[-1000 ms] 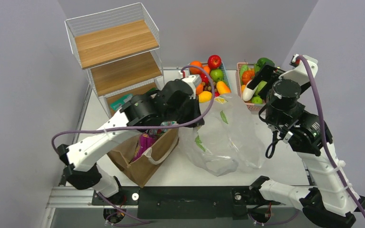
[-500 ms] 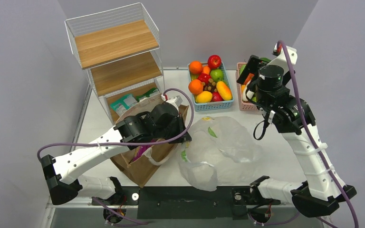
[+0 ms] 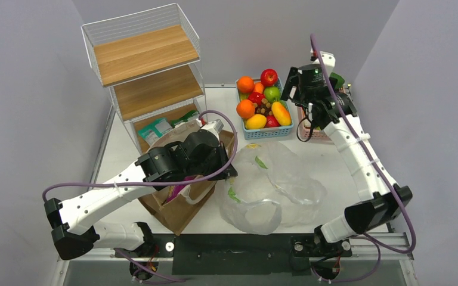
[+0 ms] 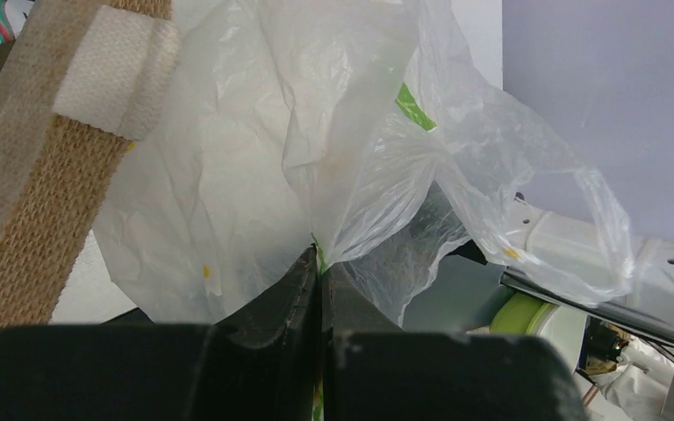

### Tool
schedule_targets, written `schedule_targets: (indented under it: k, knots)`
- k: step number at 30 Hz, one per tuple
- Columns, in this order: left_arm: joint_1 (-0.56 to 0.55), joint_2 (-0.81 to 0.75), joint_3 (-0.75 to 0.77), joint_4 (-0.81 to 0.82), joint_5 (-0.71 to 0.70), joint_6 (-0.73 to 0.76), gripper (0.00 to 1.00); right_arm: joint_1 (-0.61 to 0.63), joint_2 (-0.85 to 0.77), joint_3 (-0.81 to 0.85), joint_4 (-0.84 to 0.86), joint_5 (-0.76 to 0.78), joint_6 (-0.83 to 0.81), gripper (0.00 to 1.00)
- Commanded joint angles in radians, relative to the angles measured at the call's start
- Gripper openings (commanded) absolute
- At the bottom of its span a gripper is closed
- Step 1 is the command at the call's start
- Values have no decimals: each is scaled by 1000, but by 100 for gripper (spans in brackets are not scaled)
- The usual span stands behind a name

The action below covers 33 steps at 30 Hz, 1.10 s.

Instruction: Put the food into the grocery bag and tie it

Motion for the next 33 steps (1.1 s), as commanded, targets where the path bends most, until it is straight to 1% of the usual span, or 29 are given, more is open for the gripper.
schedule_targets:
  k: [1,4,8,17,22,33]
  knots:
    - [-4,-32,-12,26,2,-19,0,-62,95,89,16,-153,-48,85]
    - [-4,-39,-34,38,13,-24,0,-98,181,129,4,-222,-89,84]
    - [-2,-30,-37,33,20,-18,0,-112,279,196,-23,-257,-149,84]
    - [-2,-18,-49,53,14,-30,0,-112,451,268,-40,-252,-288,84]
    - [0,-23,-60,61,10,-36,0,-111,523,329,-59,-276,-302,84]
    - [1,-20,-51,48,-3,-39,0,-100,647,348,-52,-292,-307,83]
